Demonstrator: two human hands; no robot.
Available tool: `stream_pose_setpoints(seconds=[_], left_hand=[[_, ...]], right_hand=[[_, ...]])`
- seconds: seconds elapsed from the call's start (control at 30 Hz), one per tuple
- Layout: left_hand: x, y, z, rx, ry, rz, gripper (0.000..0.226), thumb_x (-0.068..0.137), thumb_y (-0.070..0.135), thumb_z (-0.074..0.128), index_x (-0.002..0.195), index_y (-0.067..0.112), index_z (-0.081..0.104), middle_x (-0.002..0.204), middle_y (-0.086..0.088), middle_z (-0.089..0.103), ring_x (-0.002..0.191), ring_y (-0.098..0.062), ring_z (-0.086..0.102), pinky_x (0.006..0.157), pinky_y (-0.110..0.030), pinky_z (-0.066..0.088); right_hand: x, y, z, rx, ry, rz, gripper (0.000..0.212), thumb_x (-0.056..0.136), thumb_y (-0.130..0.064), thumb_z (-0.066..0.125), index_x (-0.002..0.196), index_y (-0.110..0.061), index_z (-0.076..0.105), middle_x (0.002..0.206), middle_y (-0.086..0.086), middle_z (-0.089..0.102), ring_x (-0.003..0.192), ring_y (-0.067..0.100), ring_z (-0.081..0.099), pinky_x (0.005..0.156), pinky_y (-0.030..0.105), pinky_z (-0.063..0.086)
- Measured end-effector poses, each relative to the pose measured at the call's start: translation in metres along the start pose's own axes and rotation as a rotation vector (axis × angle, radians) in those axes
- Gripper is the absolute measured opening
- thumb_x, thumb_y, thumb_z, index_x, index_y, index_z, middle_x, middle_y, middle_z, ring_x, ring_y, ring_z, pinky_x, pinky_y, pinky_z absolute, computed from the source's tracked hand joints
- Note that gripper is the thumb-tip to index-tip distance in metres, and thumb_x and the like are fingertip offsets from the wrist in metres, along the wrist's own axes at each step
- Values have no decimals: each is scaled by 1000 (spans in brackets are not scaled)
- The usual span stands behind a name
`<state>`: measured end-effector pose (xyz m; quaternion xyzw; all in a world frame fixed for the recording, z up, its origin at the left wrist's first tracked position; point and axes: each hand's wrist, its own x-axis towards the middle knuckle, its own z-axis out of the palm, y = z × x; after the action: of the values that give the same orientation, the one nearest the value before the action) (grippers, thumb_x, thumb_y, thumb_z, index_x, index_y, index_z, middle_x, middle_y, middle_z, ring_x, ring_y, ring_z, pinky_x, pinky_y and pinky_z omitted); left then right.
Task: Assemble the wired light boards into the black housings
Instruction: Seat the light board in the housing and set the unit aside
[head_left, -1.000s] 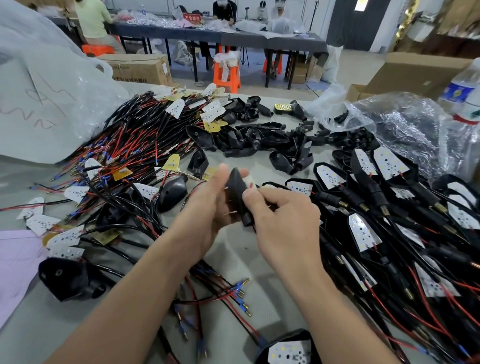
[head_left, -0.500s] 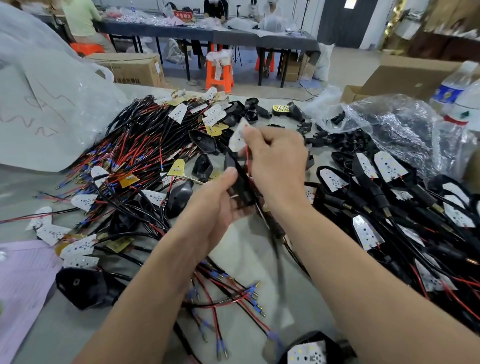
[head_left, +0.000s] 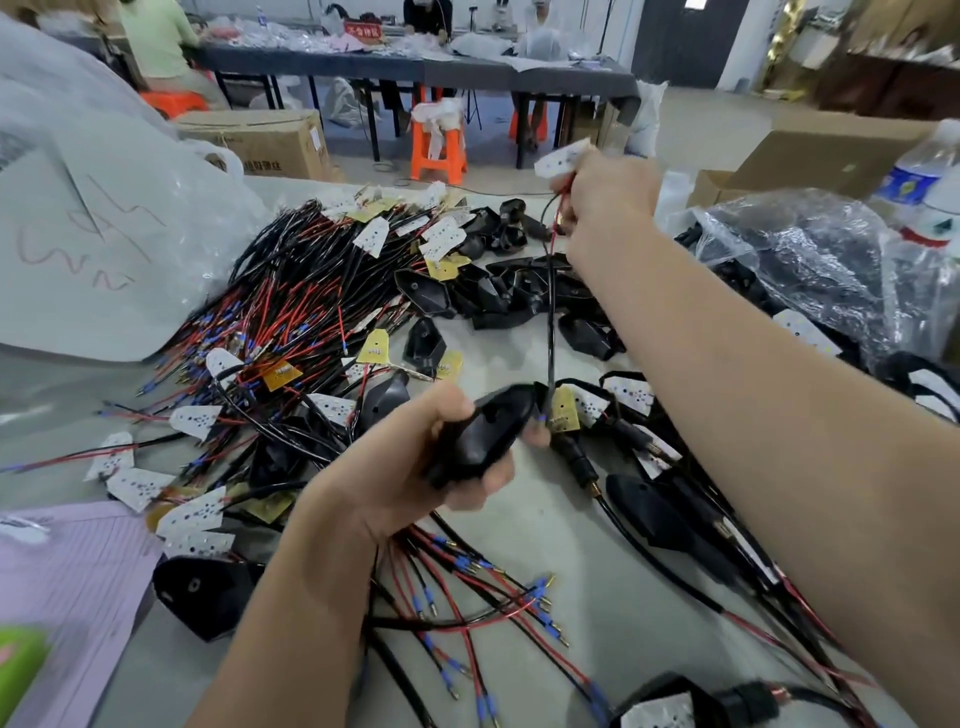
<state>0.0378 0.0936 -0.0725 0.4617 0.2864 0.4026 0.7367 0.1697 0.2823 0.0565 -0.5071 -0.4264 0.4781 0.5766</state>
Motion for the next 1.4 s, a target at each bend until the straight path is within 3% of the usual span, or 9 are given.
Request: stream_pose_setpoints(seconds=[0.1, 0.2, 0.33, 0.47, 0.57, 0.77, 0.93, 1.13, 1.4], left_hand=[[-14, 4, -14, -36, -154, 19, 57, 84, 44, 64, 118, -1, 69, 70, -9, 63, 43, -9, 48, 43, -17, 39], [-17, 8, -23, -287, -33, 239, 52, 83, 39, 66, 115, -1, 69, 70, -9, 64, 41, -8, 43, 41, -16, 44], [-25, 13, -35, -559, 195, 529, 51, 83, 40, 51, 119, 6, 66, 71, -2, 56, 46, -8, 27, 45, -16, 39], [-35, 14, -46, -729, 290, 711, 52, 84, 39, 51, 124, 8, 60, 75, 1, 52, 46, -6, 36, 48, -17, 33], [-34, 12, -48, -718, 396, 719, 51, 83, 39, 52, 123, 7, 62, 76, 0, 51, 46, -6, 36, 47, -18, 32], [-26, 13, -39, -638, 536, 638, 52, 79, 38, 56, 115, 3, 69, 76, -3, 53, 46, -8, 34, 47, -19, 30], [-15, 15, -30, -541, 677, 478, 48, 96, 34, 45, 122, 0, 66, 77, -8, 56, 48, -12, 37, 45, -21, 35], [20, 7, 4, -178, 759, 211, 31, 109, 34, 41, 113, 10, 60, 80, -11, 69, 52, -14, 56, 48, -21, 46], [29, -7, 25, 2, 586, 15, 31, 109, 21, 43, 128, 5, 61, 107, -14, 74, 72, -21, 68, 61, -30, 56]], right_hand=[[17, 22, 4, -203, -108, 114, 20, 96, -3, 50, 78, -10, 53, 67, 5, 57, 40, 10, 48, 36, 19, 37], [4, 54, 18, -310, -325, 265, 13, 98, 0, 47, 94, -5, 58, 77, 13, 64, 47, 15, 56, 43, 23, 45], [-33, 81, 23, -771, -431, -196, 47, 88, -6, 58, 133, -16, 62, 112, 10, 73, 99, 25, 65, 93, 39, 55], [-92, 92, 23, -1042, -636, -456, 17, 89, -27, 62, 84, -15, 73, 84, 5, 70, 86, 28, 66, 72, 31, 52], [-136, 114, 17, -1385, -885, -523, 27, 96, -40, 59, 91, -14, 61, 93, 11, 64, 82, 30, 59, 54, 28, 37], [-151, 130, 18, -1433, -896, -443, 28, 85, -22, 64, 69, -14, 43, 72, 2, 45, 90, 34, 65, 65, 31, 42], [-125, 98, -6, -1160, -672, -276, 35, 87, -42, 62, 68, -13, 56, 73, 6, 59, 68, 25, 53, 57, 28, 36], [-92, 48, -59, -45, -436, 59, 14, 94, -7, 56, 81, -9, 63, 64, 10, 71, 39, 13, 47, 41, 21, 40], [-76, 62, -106, 258, -265, 81, 19, 103, -4, 46, 91, -10, 60, 67, 10, 67, 44, 13, 47, 45, 20, 42]])
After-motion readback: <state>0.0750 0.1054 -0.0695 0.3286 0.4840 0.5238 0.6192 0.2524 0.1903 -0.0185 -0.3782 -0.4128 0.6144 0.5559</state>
